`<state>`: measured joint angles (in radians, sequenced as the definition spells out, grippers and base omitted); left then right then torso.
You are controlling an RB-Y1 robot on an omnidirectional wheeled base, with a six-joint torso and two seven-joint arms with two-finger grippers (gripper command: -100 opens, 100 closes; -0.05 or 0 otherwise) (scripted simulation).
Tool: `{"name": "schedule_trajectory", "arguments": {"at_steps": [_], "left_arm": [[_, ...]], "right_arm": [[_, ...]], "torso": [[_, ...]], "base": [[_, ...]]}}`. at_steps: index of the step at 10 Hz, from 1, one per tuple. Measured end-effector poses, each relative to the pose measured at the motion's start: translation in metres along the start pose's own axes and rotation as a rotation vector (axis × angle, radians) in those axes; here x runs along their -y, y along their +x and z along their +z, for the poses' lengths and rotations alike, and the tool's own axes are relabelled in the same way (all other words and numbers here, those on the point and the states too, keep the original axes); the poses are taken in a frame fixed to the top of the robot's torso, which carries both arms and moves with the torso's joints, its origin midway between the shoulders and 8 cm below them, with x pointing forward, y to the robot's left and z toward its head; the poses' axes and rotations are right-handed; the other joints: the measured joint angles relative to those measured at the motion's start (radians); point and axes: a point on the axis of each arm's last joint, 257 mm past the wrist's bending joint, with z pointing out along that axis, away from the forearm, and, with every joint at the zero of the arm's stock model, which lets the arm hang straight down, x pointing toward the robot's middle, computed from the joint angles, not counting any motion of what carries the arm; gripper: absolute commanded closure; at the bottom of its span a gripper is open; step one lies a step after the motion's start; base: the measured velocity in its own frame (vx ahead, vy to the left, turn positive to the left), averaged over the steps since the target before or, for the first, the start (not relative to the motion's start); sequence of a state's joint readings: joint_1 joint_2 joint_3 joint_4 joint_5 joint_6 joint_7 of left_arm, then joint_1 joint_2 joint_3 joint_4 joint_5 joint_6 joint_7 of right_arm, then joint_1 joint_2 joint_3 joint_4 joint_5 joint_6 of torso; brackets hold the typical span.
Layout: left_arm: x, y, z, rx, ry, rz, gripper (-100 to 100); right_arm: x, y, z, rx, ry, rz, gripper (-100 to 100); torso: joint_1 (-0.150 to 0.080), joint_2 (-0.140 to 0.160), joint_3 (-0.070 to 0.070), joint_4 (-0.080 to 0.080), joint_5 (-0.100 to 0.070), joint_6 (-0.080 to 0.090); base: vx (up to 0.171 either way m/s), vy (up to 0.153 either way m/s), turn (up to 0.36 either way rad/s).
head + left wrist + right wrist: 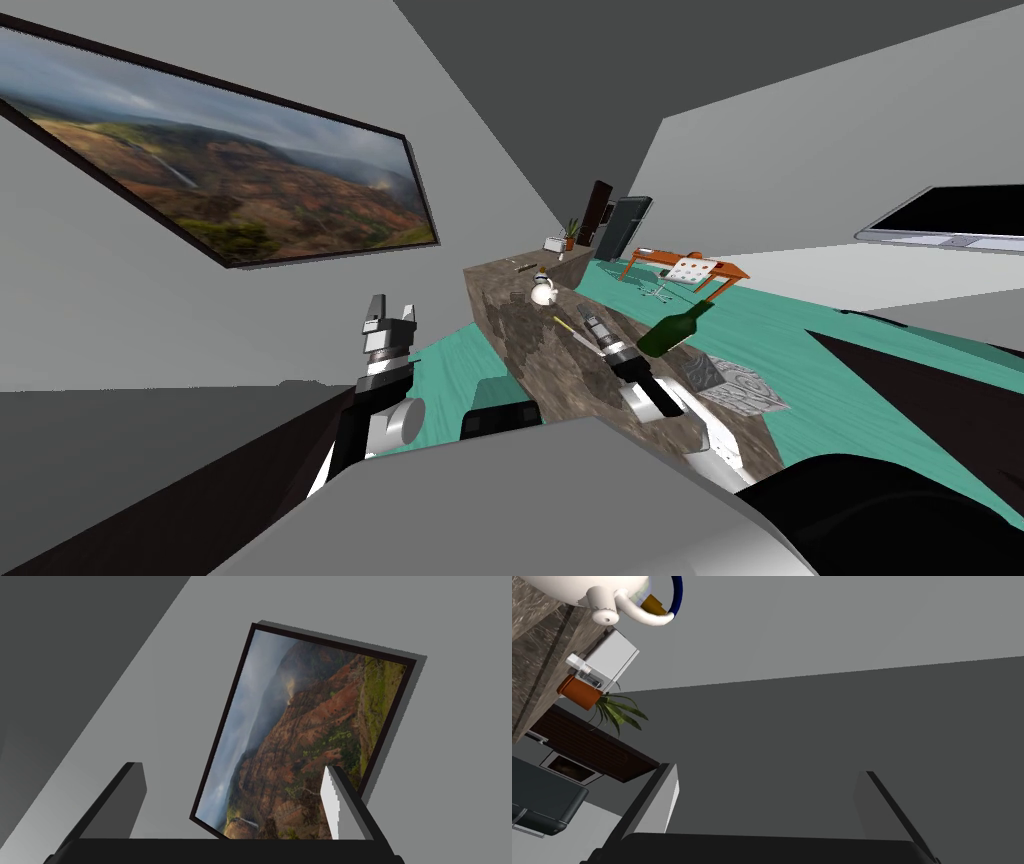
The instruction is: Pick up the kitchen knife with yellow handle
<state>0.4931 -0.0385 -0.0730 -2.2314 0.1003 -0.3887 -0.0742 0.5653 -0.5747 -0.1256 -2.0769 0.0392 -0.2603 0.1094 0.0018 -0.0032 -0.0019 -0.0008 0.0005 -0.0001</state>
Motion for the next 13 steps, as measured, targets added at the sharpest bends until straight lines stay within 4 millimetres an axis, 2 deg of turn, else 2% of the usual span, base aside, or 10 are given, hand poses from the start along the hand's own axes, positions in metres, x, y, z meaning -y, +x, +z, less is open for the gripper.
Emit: {"name": "schedule_trajectory", "arguments": {"at_steps": [1,6,13], "left_arm": [[0.000,0.000,0.000,0.000,0.000,0.000,0],[0.000,0.000,0.000,0.000,0.000,0.000,0],[0.000,0.000,0.000,0.000,0.000,0.000,0]], "right_arm": [[0.015,0.001,-0.003,-0.025,0.023,-0.034,-100],[0.055,0.003,-0.013,-0.142,0.091,-0.177,-100],[0.114,0.006,-0.038,-0.332,0.184,-0.372,-100]], "torso": [[0.000,0.000,0.000,0.000,0.000,0.000],[0.000,0.001,0.001,0.000,0.000,0.000],[0.000,0.002,0.001,0.000,0.000,0.000]], "base": [[0.039,0.025,0.029],[0.032,0.029,0.064],[0.022,0.026,0.070]]}}
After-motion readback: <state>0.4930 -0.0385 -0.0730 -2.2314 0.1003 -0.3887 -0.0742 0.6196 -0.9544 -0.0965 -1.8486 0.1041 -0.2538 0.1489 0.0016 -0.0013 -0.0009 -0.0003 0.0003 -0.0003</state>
